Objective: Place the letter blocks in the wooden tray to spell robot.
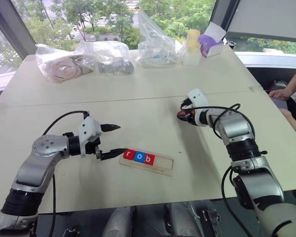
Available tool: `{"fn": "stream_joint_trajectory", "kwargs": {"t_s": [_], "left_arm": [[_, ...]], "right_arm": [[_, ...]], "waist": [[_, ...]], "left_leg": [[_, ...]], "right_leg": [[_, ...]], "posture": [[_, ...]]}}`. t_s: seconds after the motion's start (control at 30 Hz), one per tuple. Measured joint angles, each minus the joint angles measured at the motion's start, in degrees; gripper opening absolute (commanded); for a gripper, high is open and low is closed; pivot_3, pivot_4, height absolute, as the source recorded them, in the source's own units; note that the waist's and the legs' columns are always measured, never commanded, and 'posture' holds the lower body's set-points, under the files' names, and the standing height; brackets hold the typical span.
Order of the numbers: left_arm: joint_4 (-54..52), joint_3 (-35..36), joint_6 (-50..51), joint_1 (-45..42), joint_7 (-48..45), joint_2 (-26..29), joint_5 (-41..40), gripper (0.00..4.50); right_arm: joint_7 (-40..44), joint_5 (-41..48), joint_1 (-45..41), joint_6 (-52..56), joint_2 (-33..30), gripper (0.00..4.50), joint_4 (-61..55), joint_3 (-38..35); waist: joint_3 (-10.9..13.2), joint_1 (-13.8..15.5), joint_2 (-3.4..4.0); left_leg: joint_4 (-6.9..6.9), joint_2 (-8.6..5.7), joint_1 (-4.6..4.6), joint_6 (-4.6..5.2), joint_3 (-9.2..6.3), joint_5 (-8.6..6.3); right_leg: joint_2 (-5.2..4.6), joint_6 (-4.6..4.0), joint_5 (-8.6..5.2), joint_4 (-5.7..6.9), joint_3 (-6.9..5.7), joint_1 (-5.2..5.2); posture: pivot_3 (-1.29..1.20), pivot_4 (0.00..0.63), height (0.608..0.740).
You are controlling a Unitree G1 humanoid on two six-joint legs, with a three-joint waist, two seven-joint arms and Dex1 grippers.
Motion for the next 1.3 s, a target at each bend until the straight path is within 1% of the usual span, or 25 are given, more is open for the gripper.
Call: {"fn": "stream_joint_trajectory", "kwargs": {"t_s": [0.1,0.2,0.3,0.37,0.4,0.43,0.5,0.53,0.6,0.67,0.8,0.87,0.9,1.03,1.07,1.2,1.27,1.3], "left_arm": [[0.00,-0.13,-0.12,-0.01,0.03,-0.36,0.05,4.50],[0.02,-0.58,-0.22,-0.08,0.03,-0.56,0.14,4.50],[0.05,-1.08,-0.34,0.05,0.01,-0.82,0.30,4.50],[0.05,-1.12,-0.39,0.23,-0.04,-0.84,0.35,4.50],[0.05,-1.14,-0.45,0.35,-0.09,-0.86,0.37,4.50],[0.07,-1.22,-0.51,0.51,-0.21,-0.90,0.40,4.50],[0.55,-1.31,-0.65,0.85,-0.37,-0.91,0.47,4.50],[0.71,-1.39,-0.66,0.88,-0.41,-0.93,0.48,4.50],[1.22,-1.67,-0.68,0.48,-0.52,-1.09,0.52,4.50],[1.28,-1.78,-1.14,-0.13,-0.67,-1.47,0.52,4.50],[1.94,-2.10,-1.46,-0.51,-0.83,-1.60,0.63,4.50],[2.41,-2.18,-1.46,-0.98,-0.83,-1.65,0.84,4.50],[2.60,-2.18,-1.46,-1.30,-0.82,-1.65,0.89,4.50],[2.65,-2.15,-1.52,-1.58,-0.78,-1.65,1.07,4.50],[2.66,-2.15,-1.54,-1.57,-0.72,-1.66,1.09,4.50],[2.69,-2.16,-1.58,-1.65,-0.53,-1.81,1.15,4.50],[2.69,-2.15,-1.57,-1.65,-0.31,-1.84,1.17,4.50],[2.70,-2.15,-1.57,-1.65,-0.24,-1.88,1.18,4.50]], "right_arm": [[-0.46,0.74,-0.02,1.72,0.08,1.15,-0.46,-0.63],[-1.42,2.50,0.85,7.25,-0.02,1.15,-5.63,-2.15],[-4.45,3.97,4.93,18.24,-0.56,1.15,-19.28,-5.89],[-7.09,4.60,8.45,28.59,-0.21,2.22,-29.72,-9.82],[-8.19,4.81,10.46,33.04,0.46,2.58,-34.53,-11.88],[-9.56,5.31,14.26,37.12,1.59,3.09,-41.62,-14.65],[-12.08,7.38,24.20,41.17,4.14,4.14,-52.94,-17.92],[-13.39,8.40,28.88,42.05,5.58,4.46,-56.57,-18.55],[-15.84,10.29,33.27,42.39,7.46,4.46,-62.65,-19.40],[-18.67,12.09,36.28,42.41,8.93,4.46,-65.49,-20.09],[-22.65,15.06,36.87,42.41,9.67,4.46,-65.61,-20.97],[-24.21,16.69,36.41,42.41,9.53,4.46,-65.28,-21.45],[-24.58,17.70,35.77,42.42,8.59,4.46,-65.01,-21.41],[-24.86,18.68,30.17,42.42,-0.09,4.46,-64.12,-19.45],[-24.77,18.73,28.88,42.41,-1.16,4.46,-63.82,-18.96],[-23.58,19.07,25.39,42.39,-4.45,4.46,-62.82,-14.41],[-22.21,18.70,25.20,38.62,-8.38,4.46,-61.11,-9.59],[-21.04,18.49,25.23,35.97,-9.35,4.46,-60.14,-8.05]], "waist": [[0.00,0.07,0.00],[0.00,0.12,0.00],[0.00,0.45,0.00],[-0.01,0.54,0.01],[-0.01,0.58,0.01],[-0.06,0.70,-0.01],[-0.09,0.79,-0.02],[-0.07,0.67,0.00],[-0.08,0.17,0.05],[-0.08,0.03,0.04],[-0.08,0.19,0.05],[-0.08,0.27,0.04],[-0.08,0.30,0.05],[-0.07,0.26,0.04],[-0.07,0.26,0.03],[-0.07,0.31,0.03],[-0.06,0.32,0.01],[-0.05,0.31,0.00]], "left_leg": [[0.01,0.00,0.00,0.00,0.00,0.00],[0.00,-0.01,-0.01,0.00,-0.01,0.00],[0.02,-0.01,-0.10,0.00,-0.07,0.00],[0.05,-0.03,-0.19,0.00,-0.10,0.00],[0.05,-0.03,-0.23,0.00,-0.11,0.00],[0.03,-0.02,-0.24,0.00,-0.16,0.00],[0.00,-0.01,-0.26,0.01,-0.20,-0.01],[-0.01,-0.02,-0.28,0.01,-0.18,-0.01],[0.07,-0.02,-0.18,0.01,-0.04,-0.01],[0.10,0.01,0.02,0.01,-0.04,0.00],[0.10,0.04,0.18,0.02,-0.07,0.01],[0.09,0.02,0.16,0.03,-0.06,0.01],[0.09,0.01,0.15,0.03,-0.05,0.01],[0.04,-0.01,0.13,0.03,-0.03,0.01],[0.04,0.02,0.13,0.03,-0.06,0.01],[0.02,0.03,0.12,0.03,-0.07,0.01],[0.04,0.00,0.10,0.04,-0.04,0.01],[0.04,0.00,0.10,0.04,-0.03,0.01]], "right_leg": [[-0.01,0.00,0.00,0.00,0.00,0.00],[-0.01,0.00,0.00,0.00,0.00,-0.01],[-0.03,0.00,0.00,-0.02,-0.01,-0.06],[-0.08,0.00,0.00,-0.02,-0.03,-0.11],[-0.10,0.00,0.00,-0.02,-0.03,-0.13],[-0.11,0.00,0.00,-0.05,-0.06,-0.13],[-0.11,-0.01,-0.02,-0.09,-0.10,-0.13],[-0.11,0.00,-0.02,-0.08,-0.10,-0.14],[-0.10,0.01,-0.01,-0.02,0.00,-0.11],[-0.09,0.00,-0.01,-0.01,0.00,0.08],[-0.01,-0.17,-0.11,-0.02,-0.03,0.26],[0.00,-0.02,-0.03,-0.04,-0.03,0.26],[-0.02,-0.01,-0.02,-0.05,-0.03,0.25],[-0.05,0.00,-0.03,-0.08,-0.03,0.23],[-0.06,0.00,-0.03,-0.08,-0.05,0.24],[-0.07,-0.01,-0.03,-0.08,-0.06,0.22],[-0.07,0.00,-0.03,-0.11,-0.06,0.23],[-0.07,0.01,-0.03,-0.12,-0.06,0.24]], "posture": [[0.00,0.150,0.740],[0.00,0.150,0.740],[0.00,0.150,0.740],[0.00,0.150,0.740],[0.00,0.150,0.740],[0.00,0.150,0.740],[0.00,0.150,0.740],[0.00,0.150,0.740],[0.00,0.150,0.740],[0.00,0.150,0.740],[0.00,0.150,0.740],[0.00,0.150,0.740],[0.00,0.150,0.740],[0.00,0.150,0.740],[0.00,0.150,0.740],[0.00,0.150,0.740],[0.00,0.150,0.740],[0.00,0.150,0.740]]}}
